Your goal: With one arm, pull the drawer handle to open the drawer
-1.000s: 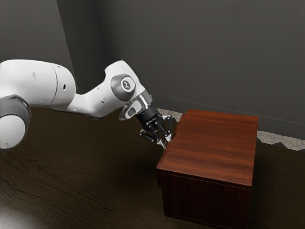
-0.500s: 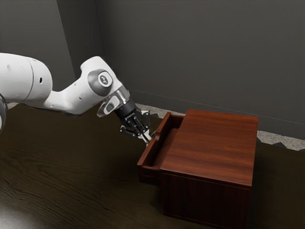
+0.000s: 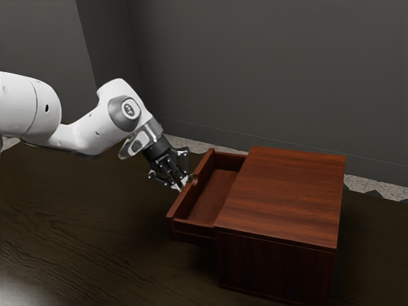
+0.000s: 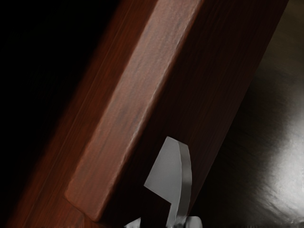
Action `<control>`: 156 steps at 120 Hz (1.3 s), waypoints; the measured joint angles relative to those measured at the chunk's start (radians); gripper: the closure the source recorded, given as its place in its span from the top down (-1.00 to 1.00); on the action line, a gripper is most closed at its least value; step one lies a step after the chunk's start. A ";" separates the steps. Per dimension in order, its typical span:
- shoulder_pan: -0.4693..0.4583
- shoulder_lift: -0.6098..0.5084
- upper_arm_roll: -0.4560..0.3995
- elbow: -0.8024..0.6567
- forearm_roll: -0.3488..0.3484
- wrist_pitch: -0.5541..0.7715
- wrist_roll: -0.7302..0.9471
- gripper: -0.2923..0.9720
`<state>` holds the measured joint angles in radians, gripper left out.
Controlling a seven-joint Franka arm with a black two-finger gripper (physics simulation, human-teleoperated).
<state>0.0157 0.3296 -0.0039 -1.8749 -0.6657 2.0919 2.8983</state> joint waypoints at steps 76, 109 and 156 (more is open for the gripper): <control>0.068 -0.032 0.031 -0.035 0.085 0.031 -0.001 -0.53; 0.082 -0.048 0.030 -0.044 0.082 0.031 -0.001 -0.43; 0.082 -0.264 0.030 0.037 0.263 -0.005 -0.028 -0.01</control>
<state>0.0979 0.0658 0.0261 -1.8382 -0.4029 2.0867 2.8705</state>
